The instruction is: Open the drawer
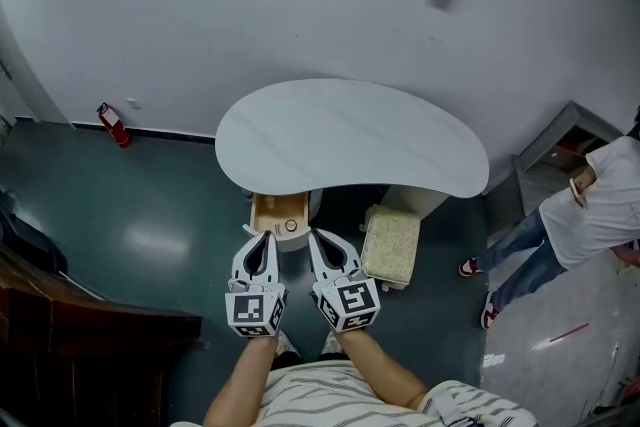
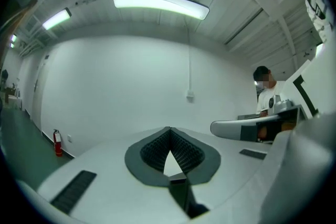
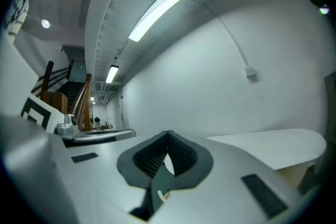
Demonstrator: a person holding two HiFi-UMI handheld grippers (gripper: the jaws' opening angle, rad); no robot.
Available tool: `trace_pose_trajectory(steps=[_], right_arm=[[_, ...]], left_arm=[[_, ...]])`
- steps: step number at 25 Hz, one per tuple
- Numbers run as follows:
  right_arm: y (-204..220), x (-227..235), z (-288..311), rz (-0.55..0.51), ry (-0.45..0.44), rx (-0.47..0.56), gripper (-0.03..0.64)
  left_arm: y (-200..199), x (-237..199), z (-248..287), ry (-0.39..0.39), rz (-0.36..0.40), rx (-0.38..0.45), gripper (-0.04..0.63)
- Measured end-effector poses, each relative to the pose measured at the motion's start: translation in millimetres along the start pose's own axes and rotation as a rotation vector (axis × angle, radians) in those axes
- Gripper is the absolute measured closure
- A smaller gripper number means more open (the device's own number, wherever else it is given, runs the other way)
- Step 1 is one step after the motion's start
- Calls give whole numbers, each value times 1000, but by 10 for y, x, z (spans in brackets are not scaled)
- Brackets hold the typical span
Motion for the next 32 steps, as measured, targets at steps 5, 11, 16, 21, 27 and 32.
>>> trace_pose_trajectory(steps=[5,11,16,21,27,32], right_arm=[[-266,18,-89,-16,12,31,604],[-496,47,-76,-45,28,66,604],[-559,27,-81,-55,21,86,604],[-664,70,-42,-79,24,112,603],[-743,156,3,-86,38,133,604],[-766,201,25,-94,38,143,604]], left_arm=[[-337,207,-73,34,28,43,591],[-534,310,-86,58,35,71,591],[-591,323,-106,59,29,87,591],[-654,355,-72,66,38,102,591],[-727,392,-6,72,53,111,591],[-736,431,54,74,56,112,591]])
Point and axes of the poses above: the fingertips, and each gripper's own axes: z forward along the fingers, x to its right, y out of its underside, the point moved 1 cm from there along -z, backward along the fingers, and after that the axes turned 15 degrees about -z, right-handed, at the moved point
